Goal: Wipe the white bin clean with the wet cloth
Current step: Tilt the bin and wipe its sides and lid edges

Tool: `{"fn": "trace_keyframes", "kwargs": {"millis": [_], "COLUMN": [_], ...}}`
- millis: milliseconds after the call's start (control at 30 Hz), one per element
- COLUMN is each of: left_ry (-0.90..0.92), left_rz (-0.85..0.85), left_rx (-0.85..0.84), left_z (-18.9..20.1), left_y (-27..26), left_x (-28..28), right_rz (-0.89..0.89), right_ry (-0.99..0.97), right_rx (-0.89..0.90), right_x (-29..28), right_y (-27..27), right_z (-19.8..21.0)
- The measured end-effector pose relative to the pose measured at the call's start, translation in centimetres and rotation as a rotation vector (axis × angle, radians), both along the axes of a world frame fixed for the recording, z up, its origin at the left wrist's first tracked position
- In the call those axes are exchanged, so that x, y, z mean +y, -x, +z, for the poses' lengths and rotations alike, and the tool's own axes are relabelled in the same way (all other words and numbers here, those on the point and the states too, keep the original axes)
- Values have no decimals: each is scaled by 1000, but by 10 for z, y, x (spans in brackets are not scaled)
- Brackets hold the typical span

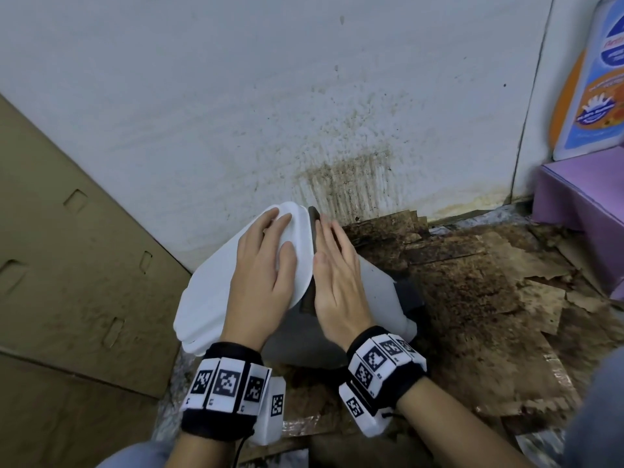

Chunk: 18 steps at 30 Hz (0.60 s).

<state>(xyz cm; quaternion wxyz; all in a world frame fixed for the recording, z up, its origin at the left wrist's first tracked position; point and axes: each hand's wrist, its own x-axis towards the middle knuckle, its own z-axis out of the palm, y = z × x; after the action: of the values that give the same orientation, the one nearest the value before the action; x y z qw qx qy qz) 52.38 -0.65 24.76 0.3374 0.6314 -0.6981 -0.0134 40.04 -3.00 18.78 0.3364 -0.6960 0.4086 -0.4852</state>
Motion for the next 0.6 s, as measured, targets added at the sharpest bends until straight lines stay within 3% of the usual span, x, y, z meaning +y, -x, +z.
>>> {"fn": "trace_keyframes", "kwargs": {"millis": [333, 600], "left_ry": [12, 28], "left_rz": [18, 28], "left_rx": [5, 36], "left_z": [0, 1], "left_y": [-1, -4], "left_x": [-1, 1], "right_rz": [-67, -145], "right_ry": [-53, -288], "right_rx": [-24, 35], "right_x": [-15, -22], "right_y": [11, 52], "right_z": [-43, -106]}}
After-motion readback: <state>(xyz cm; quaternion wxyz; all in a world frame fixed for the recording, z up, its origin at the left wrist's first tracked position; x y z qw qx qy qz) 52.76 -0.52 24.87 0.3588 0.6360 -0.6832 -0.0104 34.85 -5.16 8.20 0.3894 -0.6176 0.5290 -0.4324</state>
